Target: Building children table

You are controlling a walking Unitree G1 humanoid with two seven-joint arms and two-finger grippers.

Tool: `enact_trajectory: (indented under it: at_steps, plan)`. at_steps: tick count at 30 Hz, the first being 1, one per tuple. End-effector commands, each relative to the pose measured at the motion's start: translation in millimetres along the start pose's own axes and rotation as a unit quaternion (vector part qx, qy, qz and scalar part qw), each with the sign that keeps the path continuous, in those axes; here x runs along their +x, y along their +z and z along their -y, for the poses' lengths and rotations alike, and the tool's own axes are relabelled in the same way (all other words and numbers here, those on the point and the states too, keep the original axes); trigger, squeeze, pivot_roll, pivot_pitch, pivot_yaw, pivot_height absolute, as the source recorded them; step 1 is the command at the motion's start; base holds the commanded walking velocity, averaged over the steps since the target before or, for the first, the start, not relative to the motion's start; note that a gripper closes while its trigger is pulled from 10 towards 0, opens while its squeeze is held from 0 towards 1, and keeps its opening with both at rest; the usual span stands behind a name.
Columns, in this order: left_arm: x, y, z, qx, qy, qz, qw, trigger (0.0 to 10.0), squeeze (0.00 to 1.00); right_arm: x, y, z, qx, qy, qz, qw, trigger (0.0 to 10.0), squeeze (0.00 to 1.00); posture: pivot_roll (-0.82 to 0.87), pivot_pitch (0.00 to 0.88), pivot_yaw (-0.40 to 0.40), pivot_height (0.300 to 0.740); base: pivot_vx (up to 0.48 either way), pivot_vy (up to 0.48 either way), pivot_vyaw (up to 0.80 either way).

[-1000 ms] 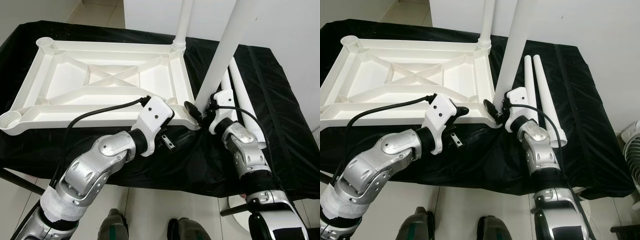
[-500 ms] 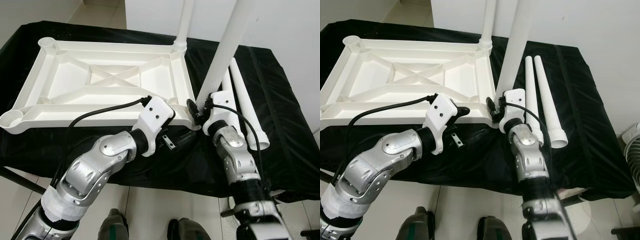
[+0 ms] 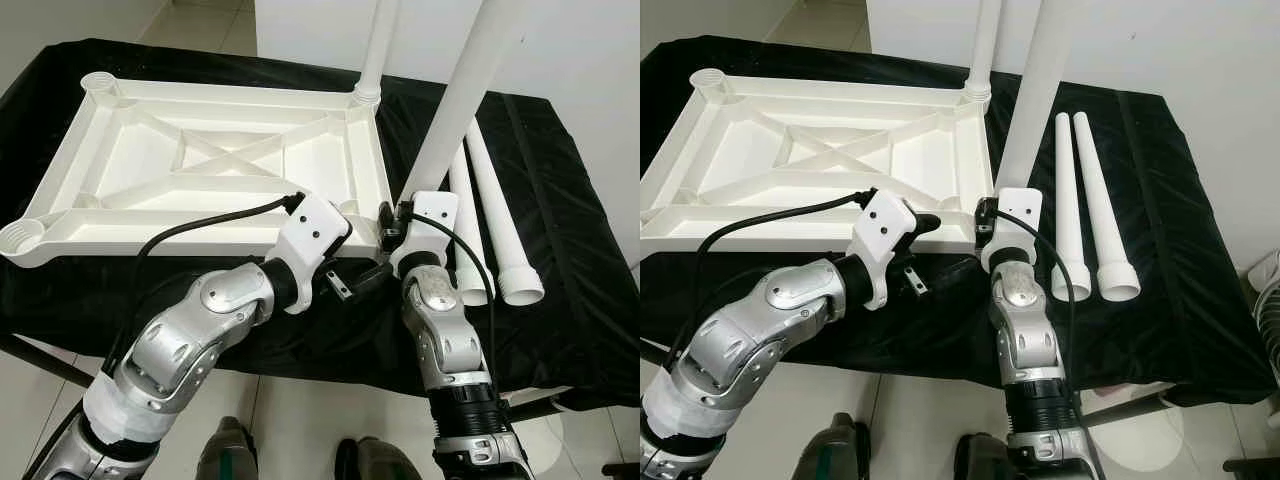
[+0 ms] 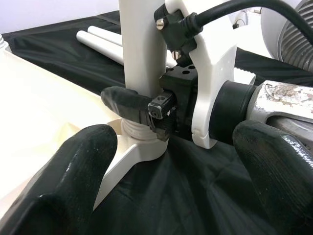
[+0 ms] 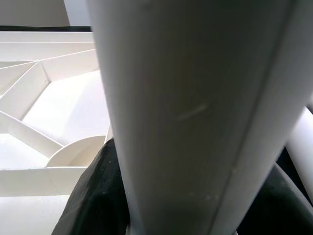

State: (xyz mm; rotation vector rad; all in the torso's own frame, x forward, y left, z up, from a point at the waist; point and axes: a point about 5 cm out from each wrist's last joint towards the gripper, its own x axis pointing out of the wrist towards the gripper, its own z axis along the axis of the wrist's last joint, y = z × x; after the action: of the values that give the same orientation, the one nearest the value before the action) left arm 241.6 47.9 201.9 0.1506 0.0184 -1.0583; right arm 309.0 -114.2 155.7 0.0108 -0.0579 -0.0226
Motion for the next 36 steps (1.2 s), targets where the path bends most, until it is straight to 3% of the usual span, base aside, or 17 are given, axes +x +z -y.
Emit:
enact_trajectory:
  at_steps: [1, 7, 8, 13, 18, 19, 22, 23, 29, 36]
  plan:
    - [0.8, -2, 4.7, -0.002, -0.027, -0.003, 1.0, 10.0, 0.0, -3.6, -10, 3.2, -0.005, -0.005, -0.028, 1.0, 10.0, 0.0, 0.1, 0.062, -0.043, 0.74, 0.0, 0.0, 0.0]
    - [0.9, -2, 5.0, -0.003, -0.027, -0.003, 1.0, 10.0, 0.0, -3.2, -7, 7.7, -0.008, -0.02, -0.03, 0.999, 10.0, 0.0, 0.1, 0.062, -0.043, 0.74, 0.0, 0.0, 0.0]
    - [0.7, -2, 5.1, -0.003, -0.027, -0.003, 1.0, 10.0, 0.0, -3.3, -6, 8.8, -0.009, -0.023, -0.028, 0.999, 10.0, 1.0, 0.1, 0.065, -0.042, 0.74, 0.0, 0.0, 0.0]
    - [0.7, -2, 5.1, -0.002, -0.028, -0.003, 1.0, 10.0, 0.0, -3.3, -5, 9.4, -0.009, -0.024, -0.026, 0.999, 10.0, 1.0, 0.1, 0.066, -0.042, 0.74, 0.0, 0.0, 0.0]
    - [0.1, -2, 4.5, -0.004, -0.026, -0.004, 1.0, 10.0, 0.0, 4.1, 8, 14.5, 0.0, 0.062, 0.016, 0.998, 10.0, 1.0, 0.1, 0.079, -0.038, 0.74, 0.0, 0.0, 0.0]
    - [0.0, -2, 4.4, -0.004, -0.026, -0.003, 1.0, 10.0, 0.0, 5.4, 9, 15.7, -0.006, 0.078, 0.017, 0.997, 10.0, 0.92, 0.1, 0.084, -0.037, 0.74, 0.0, 0.0, 0.0]
    - [-0.1, -2, 4.4, -0.004, -0.026, -0.003, 1.0, 10.0, 0.0, 6.4, 10, 16.5, -0.012, 0.094, 0.017, 0.995, 10.0, 0.92, 0.1, 0.084, -0.037, 0.74, 0.0, 0.0, 0.0]
    - [0.0, -2, 4.3, -0.004, -0.026, -0.003, 1.0, 10.0, 0.0, 7.5, 10, 17.3, -0.011, 0.114, 0.017, 0.993, 10.0, 0.0, 0.1, 0.084, -0.037, 0.74, 0.0, 0.0, 0.0]
    - [0.0, -1, 3.7, -0.004, -0.027, -0.002, 1.0, 10.0, 0.0, 12.4, 13, 23.8, -0.013, 0.162, 0.02, 0.987, 10.0, 0.0, 0.09, 0.088, -0.031, 0.74, 0.0, 0.0, 0.0]
    - [0.3, 0, 1.7, -0.003, -0.026, -0.003, 1.0, 10.0, 0.0, 21.8, 12, 35.9, -0.041, 0.287, 0.021, 0.957, 10.0, 0.0, 0.1, 0.088, -0.024, 0.74, 0.0, 0.0, 0.0]
